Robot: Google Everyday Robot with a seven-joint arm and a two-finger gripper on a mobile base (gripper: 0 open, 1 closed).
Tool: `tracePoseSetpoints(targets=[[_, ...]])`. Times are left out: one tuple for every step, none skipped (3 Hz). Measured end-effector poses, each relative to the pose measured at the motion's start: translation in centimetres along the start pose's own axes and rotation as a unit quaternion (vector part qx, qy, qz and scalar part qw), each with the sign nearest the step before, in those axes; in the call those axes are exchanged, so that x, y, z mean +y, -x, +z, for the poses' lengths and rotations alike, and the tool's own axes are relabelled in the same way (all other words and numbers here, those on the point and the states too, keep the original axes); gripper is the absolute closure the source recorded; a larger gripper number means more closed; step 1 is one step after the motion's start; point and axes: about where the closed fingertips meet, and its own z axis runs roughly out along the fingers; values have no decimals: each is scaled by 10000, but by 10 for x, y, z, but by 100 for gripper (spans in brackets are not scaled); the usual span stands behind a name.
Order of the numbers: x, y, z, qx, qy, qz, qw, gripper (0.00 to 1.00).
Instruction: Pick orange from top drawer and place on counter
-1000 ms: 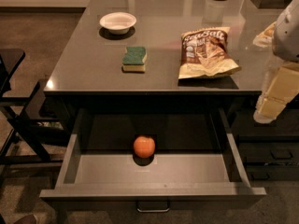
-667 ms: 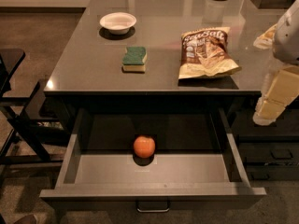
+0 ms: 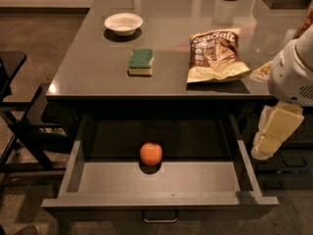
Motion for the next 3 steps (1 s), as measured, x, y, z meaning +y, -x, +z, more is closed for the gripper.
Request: tracePoseSetpoints(targets=[[0,0,0,-1,1,1,10000,0],[16,3,31,-160,204,236,9994,0],[27,3,77,-476,403,827,9946,0]])
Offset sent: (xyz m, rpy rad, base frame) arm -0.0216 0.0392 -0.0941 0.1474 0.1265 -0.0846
